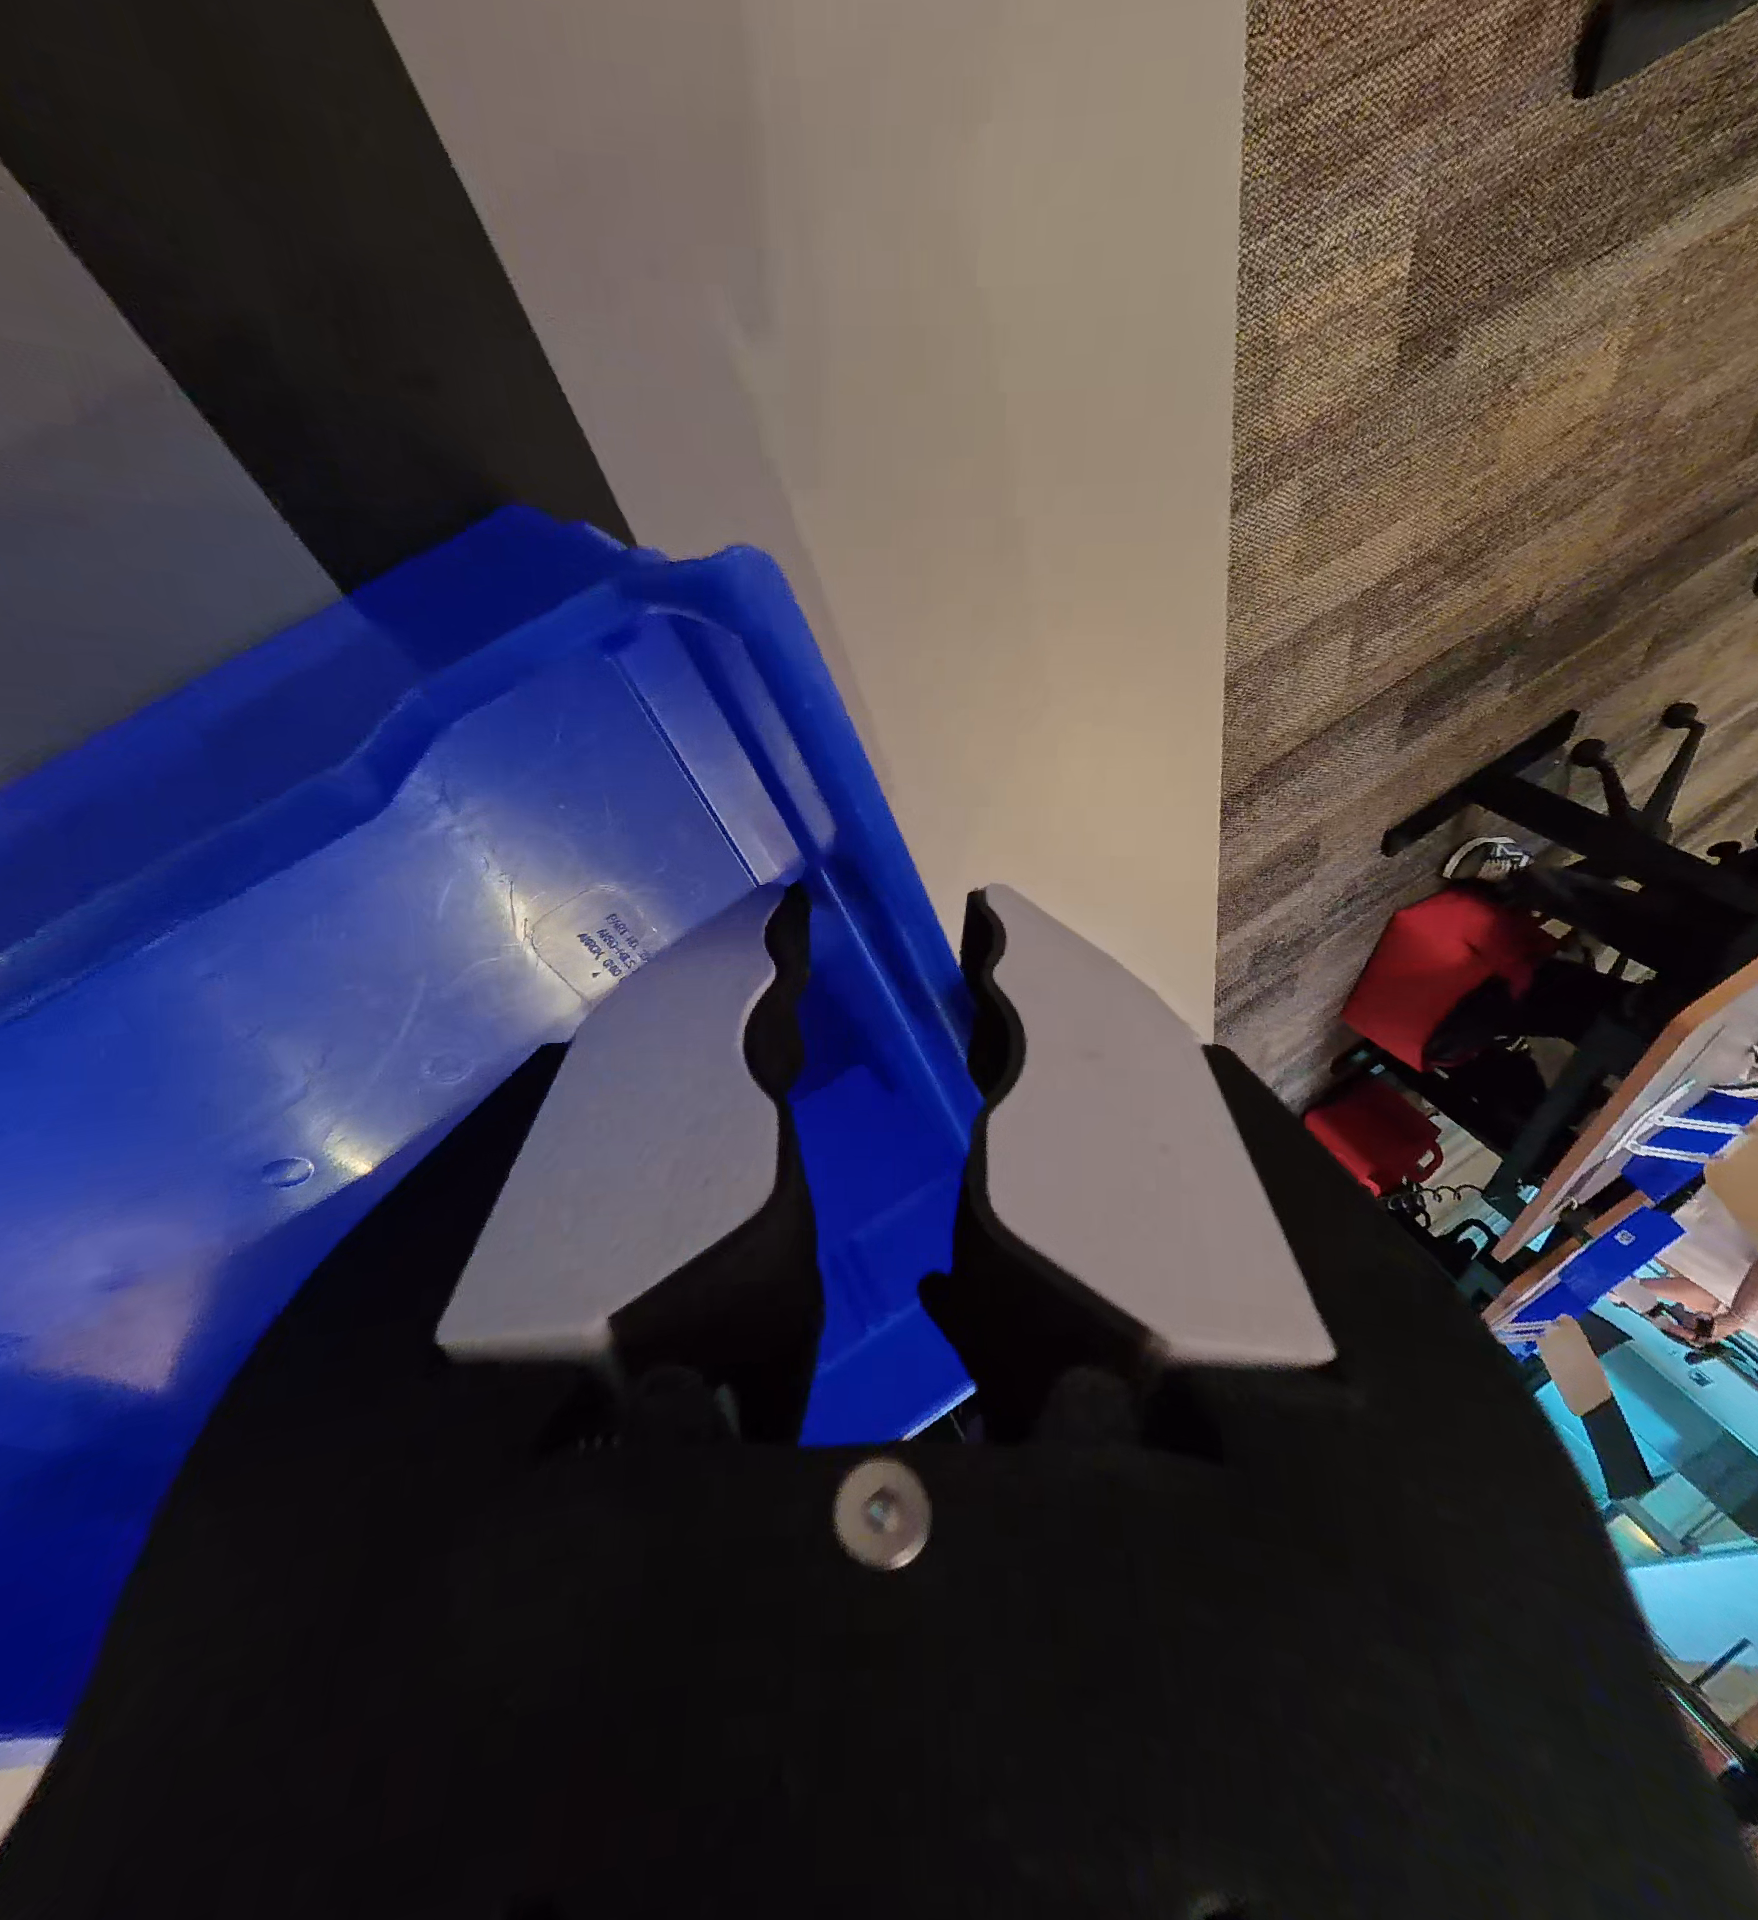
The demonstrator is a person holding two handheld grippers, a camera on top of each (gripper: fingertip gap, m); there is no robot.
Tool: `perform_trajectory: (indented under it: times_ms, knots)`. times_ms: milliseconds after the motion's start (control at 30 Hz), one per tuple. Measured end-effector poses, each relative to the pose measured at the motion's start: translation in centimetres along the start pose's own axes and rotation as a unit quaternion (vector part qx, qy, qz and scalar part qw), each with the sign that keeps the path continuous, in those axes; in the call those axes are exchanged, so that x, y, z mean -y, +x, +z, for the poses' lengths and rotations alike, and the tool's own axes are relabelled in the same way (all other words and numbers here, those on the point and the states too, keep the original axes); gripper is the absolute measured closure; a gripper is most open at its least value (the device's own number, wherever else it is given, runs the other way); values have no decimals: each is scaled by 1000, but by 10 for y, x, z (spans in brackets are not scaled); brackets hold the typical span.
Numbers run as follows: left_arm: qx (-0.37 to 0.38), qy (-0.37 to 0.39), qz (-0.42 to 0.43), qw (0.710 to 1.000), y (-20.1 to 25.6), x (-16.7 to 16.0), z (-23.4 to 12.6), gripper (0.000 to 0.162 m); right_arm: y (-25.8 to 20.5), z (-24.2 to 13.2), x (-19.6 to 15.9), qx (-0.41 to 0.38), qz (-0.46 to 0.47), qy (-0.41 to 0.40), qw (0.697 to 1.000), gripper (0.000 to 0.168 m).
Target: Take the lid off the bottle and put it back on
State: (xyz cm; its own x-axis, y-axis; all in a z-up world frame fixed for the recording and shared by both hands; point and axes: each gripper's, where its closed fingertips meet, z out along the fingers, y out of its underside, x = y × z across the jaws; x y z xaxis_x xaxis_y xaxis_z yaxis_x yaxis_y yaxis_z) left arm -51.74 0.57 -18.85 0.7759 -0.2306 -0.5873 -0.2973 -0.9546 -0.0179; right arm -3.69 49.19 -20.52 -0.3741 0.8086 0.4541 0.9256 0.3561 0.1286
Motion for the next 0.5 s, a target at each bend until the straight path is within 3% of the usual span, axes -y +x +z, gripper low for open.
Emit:
perform_trajectory:
  times_ms: [400, 500]
  knots:
    - [-6, -24, -15, 1000, -4, 3, 5, 141, 6, 4, 3, -12, 7, 6, 1000, 137]
    - [29, -19, -23, 999, -16, 4, 10, 142, 6, 4, 3, -11, 7, 7, 1000, 136]
